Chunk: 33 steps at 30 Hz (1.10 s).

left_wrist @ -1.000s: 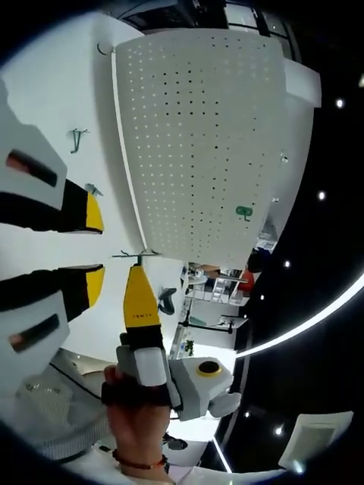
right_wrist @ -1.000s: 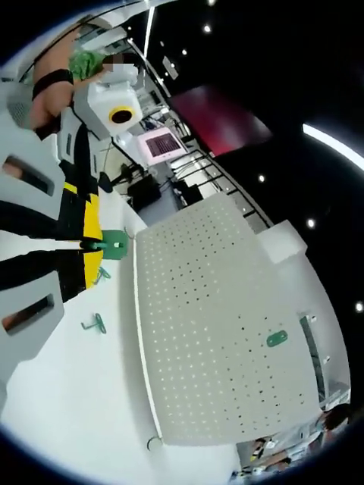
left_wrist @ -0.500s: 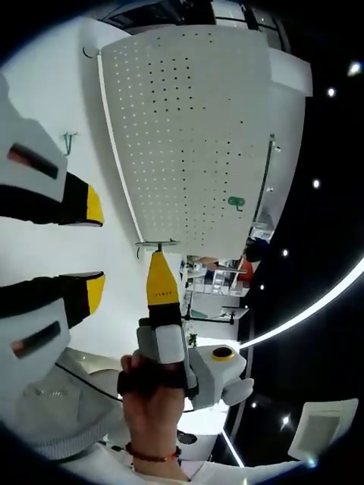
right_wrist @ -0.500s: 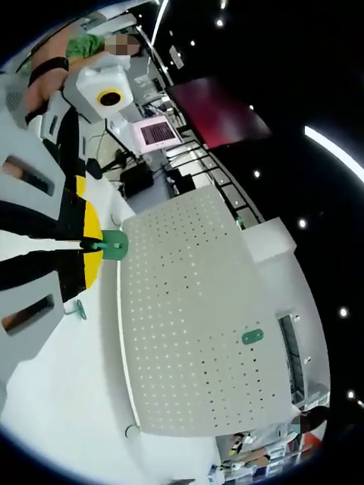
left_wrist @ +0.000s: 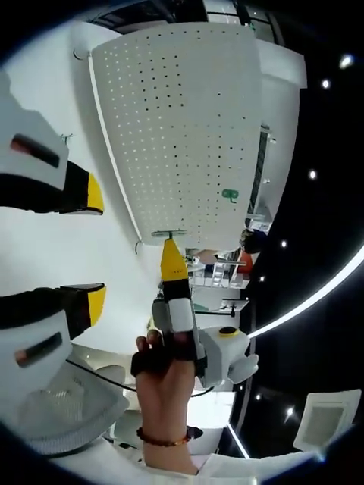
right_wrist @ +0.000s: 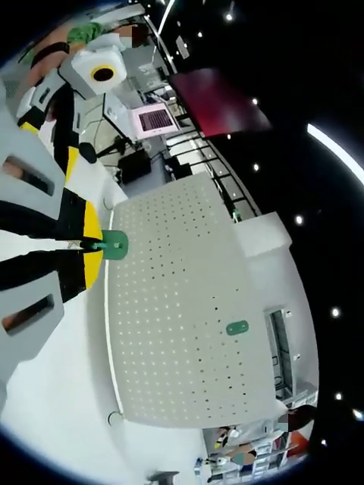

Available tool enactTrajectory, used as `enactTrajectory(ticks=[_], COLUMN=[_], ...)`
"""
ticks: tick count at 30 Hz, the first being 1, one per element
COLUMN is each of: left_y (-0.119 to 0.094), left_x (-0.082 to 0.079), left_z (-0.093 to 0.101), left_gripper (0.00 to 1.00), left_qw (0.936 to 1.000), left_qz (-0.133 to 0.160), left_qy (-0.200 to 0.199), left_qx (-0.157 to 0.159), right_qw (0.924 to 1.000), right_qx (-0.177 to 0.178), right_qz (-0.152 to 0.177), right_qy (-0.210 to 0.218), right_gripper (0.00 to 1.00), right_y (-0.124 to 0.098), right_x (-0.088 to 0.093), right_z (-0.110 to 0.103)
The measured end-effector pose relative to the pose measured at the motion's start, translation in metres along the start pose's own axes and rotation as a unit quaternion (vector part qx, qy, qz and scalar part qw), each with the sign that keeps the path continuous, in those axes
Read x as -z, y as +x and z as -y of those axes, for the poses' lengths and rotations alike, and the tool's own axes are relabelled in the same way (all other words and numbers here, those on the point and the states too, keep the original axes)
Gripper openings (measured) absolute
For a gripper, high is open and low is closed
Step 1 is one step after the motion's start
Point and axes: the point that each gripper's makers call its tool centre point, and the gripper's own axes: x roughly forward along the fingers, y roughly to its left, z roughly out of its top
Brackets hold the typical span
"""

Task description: Insert the hook assembly into the mounting plate slot until the hook locks in place.

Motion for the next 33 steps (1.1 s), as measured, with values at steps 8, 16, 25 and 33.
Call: enactTrajectory(ticks=[8, 16, 25, 33], left_y=[-0.006, -0.014, -0.024, -0.029], left_x=[-0.002, -0.012, -0.017, -0.020], left_z=[0.000, -0.003, -0.003, -0.006], left_gripper=[0.46, 0.52, 0.64, 0.72], left_qw=[0.9999, 0.9998, 0.9993, 0.9992], left_qz=[-0.006, 0.003, 0.014, 0.022], left_qy=[0.010, 0.017, 0.032, 0.026], left_qx=[0.005, -0.007, -0.014, -0.021], right_qw=[0.9997, 0.9988, 0.9973, 0.9961], right_qx=[0.014, 0.027, 0.046, 0.055], right_qz=[0.008, 0.020, 0.034, 0.039], right_qy=[-0.020, -0.036, -0.046, -0.056], right_gripper=[0.01, 0.01, 0.01, 0.01], right_y=[0.006, 0.010, 0.017, 0.025], right_x=[-0.016, -0.036, -0.055, -0.067], right_z=[0.007, 0.015, 0.026, 0.032])
